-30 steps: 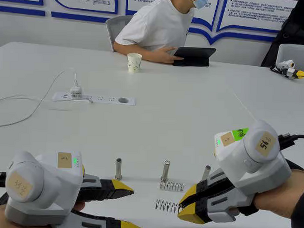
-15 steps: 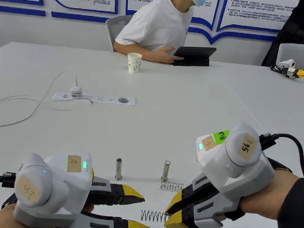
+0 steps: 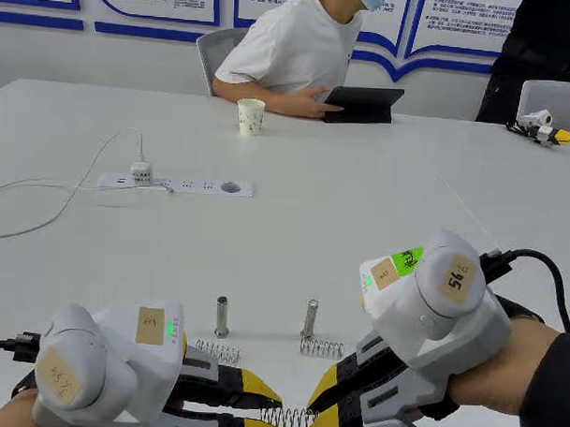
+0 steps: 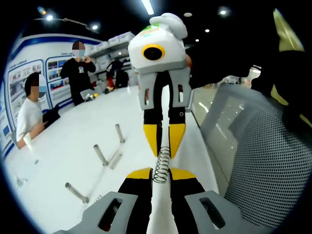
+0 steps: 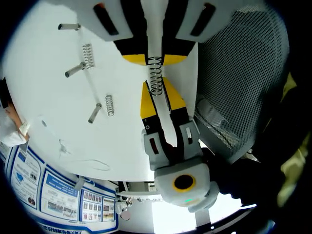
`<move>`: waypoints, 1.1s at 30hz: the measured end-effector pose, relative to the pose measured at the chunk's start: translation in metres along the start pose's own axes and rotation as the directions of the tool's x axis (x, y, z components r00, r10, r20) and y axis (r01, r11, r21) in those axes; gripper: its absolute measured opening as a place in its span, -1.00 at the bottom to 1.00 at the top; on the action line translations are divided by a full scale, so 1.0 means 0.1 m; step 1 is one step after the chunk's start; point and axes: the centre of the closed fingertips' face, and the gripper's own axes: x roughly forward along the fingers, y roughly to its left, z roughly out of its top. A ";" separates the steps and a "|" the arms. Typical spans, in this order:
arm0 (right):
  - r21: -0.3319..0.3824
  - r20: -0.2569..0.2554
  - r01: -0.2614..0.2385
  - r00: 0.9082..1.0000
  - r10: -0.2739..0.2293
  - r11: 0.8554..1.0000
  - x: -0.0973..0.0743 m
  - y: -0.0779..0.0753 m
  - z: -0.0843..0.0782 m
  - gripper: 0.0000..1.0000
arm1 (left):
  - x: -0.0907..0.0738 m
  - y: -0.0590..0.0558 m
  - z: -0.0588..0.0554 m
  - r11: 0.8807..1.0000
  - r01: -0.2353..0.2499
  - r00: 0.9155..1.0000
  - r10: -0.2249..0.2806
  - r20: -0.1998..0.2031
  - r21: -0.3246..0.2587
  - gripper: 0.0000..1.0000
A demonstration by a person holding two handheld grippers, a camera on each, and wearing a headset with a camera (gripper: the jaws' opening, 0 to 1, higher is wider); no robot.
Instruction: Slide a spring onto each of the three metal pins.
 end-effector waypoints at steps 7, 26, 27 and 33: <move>-0.019 0.013 0.010 1.000 -0.010 1.000 -0.07 0.02 0.11 -0.77 | 0.00 0.01 -0.01 1.000 -0.005 1.000 0.005 -0.002 0.000 -0.74; -0.097 0.055 0.046 0.998 -0.040 0.994 -0.16 0.08 0.47 -0.77 | 0.00 -0.02 0.03 1.000 -0.002 1.000 0.002 0.011 0.009 -0.78; -0.098 0.053 0.047 0.998 -0.041 0.994 -0.15 0.08 0.48 -0.77 | 0.00 -0.02 0.03 1.000 -0.003 1.000 0.003 0.011 0.010 -0.78; -0.095 0.033 0.046 0.999 -0.043 0.994 -0.14 0.07 0.46 -0.76 | -0.01 -0.01 0.02 1.000 -0.008 1.000 0.008 0.013 0.010 -0.78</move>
